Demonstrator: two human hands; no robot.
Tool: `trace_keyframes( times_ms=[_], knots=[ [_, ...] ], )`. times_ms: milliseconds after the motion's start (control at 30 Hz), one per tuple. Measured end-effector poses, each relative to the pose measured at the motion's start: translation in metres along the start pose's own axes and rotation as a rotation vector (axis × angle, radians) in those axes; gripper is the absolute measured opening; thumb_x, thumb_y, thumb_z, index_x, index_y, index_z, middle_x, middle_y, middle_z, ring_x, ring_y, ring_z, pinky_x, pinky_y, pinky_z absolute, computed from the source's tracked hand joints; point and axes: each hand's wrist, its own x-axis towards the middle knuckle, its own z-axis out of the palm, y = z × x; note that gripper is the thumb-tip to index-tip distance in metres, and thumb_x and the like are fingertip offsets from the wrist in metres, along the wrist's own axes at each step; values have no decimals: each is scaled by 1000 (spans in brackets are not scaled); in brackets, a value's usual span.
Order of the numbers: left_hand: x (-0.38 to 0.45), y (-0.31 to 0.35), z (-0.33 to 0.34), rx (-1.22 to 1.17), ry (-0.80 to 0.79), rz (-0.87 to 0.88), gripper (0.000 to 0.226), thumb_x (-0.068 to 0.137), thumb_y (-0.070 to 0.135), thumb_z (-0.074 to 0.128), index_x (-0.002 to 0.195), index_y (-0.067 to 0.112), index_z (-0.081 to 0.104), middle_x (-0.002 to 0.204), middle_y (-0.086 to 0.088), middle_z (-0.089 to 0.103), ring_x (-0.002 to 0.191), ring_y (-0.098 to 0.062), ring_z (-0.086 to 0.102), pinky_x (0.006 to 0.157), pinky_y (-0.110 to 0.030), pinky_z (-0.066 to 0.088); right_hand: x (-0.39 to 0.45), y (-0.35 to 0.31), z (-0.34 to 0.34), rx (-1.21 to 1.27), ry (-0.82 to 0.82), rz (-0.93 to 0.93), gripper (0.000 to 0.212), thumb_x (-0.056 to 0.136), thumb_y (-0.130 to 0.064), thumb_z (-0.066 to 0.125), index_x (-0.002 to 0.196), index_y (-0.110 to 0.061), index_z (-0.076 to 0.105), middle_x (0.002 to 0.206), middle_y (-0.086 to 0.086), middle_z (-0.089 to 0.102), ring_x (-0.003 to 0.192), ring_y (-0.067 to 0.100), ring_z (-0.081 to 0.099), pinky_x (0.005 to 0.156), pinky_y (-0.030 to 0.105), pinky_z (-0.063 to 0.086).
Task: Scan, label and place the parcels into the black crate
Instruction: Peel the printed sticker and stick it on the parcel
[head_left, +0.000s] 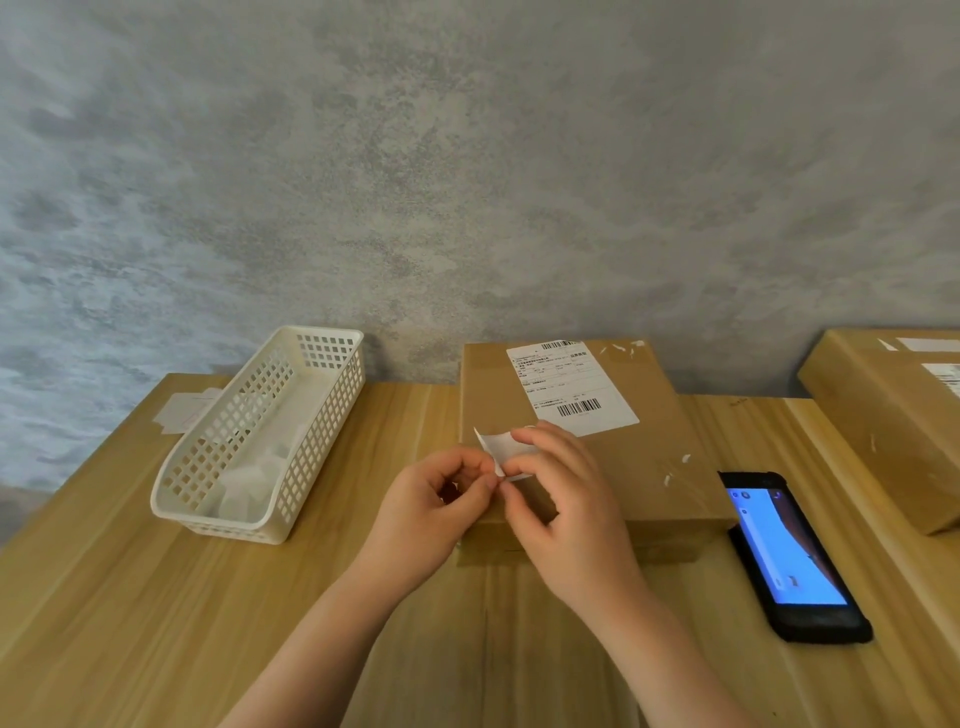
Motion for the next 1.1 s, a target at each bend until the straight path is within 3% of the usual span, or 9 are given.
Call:
trace_keyframes(
  times_ms=[167, 267, 633, 1100],
  knots=[
    [-1, -2, -1, 23, 1, 15, 17, 90, 2, 65, 85, 16, 72, 70, 12, 65, 63, 0, 52, 61, -17, 43, 0, -2, 3, -33, -16, 9, 16, 90, -29, 60, 92, -18, 71, 131, -5, 59, 135, 13, 45, 111, 18, 30],
    [-1, 0, -1, 18, 7, 27, 16, 90, -1, 65, 84, 12, 72, 67, 13, 63, 62, 0, 52, 60, -15, 42, -1, -2, 3, -57, -25, 6, 8, 89, -22, 66, 93, -18, 71, 130, -6, 59, 134, 13, 45, 111, 21, 34],
    [-2, 1, 5, 8, 68, 34, 13, 89, 10, 69, 78, 15, 67, 66, 10, 59, 59, 0, 49, 59, -16, 40, -3, -2, 5, -108, 20, -68, 20, 91, -26, 59, 98, -14, 73, 129, -4, 60, 133, 16, 47, 111, 24, 35],
    [-2, 1, 5, 11, 54, 19, 14, 86, 4, 66, 78, 15, 67, 66, 9, 58, 60, -1, 48, 59, -17, 40, -3, -2, 7, -115, 50, -88, 17, 90, -22, 60, 96, -12, 73, 126, -2, 61, 128, 17, 50, 108, 26, 38]
  ],
)
